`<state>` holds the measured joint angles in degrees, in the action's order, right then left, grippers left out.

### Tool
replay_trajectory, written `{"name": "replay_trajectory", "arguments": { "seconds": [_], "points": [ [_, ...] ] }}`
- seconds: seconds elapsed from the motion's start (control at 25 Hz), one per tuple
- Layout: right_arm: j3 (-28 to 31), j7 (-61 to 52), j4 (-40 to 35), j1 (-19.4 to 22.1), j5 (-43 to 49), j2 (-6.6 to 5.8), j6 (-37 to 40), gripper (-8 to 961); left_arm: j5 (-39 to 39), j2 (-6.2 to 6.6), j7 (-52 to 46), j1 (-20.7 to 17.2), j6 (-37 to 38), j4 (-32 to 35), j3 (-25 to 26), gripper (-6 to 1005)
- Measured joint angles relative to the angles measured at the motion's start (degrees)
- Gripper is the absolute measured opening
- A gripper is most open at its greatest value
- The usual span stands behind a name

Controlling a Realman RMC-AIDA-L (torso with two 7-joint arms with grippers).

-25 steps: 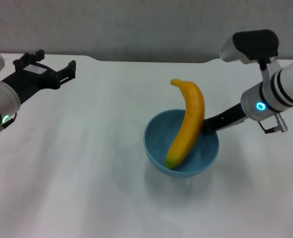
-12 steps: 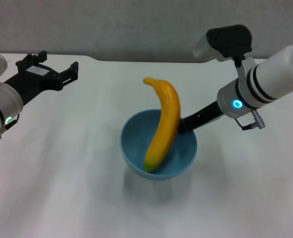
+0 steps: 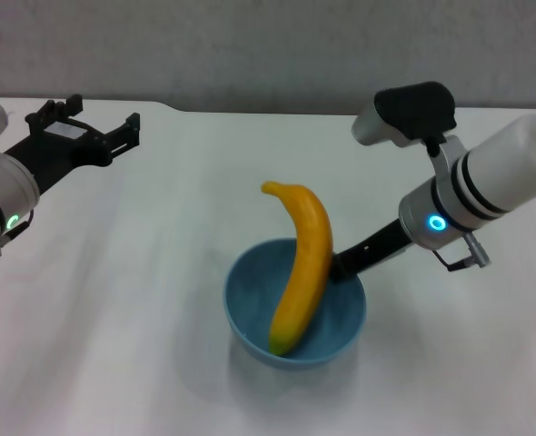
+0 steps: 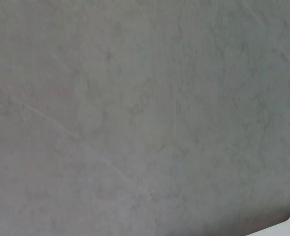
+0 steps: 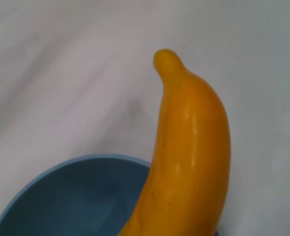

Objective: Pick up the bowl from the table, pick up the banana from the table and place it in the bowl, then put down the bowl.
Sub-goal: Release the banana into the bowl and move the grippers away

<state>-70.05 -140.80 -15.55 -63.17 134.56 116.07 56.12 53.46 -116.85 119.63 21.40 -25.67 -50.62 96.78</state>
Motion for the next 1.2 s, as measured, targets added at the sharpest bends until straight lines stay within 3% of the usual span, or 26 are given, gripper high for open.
{"name": "replay_trajectory", "arguments": {
  "seconds": [1.2],
  "points": [
    [-1.8,-0.5,0.1,3.1,0.5,-0.41,0.8,29,0.0,0.05,0.1,-0.6,-0.7,0.0,0.3,897]
  ]
}}
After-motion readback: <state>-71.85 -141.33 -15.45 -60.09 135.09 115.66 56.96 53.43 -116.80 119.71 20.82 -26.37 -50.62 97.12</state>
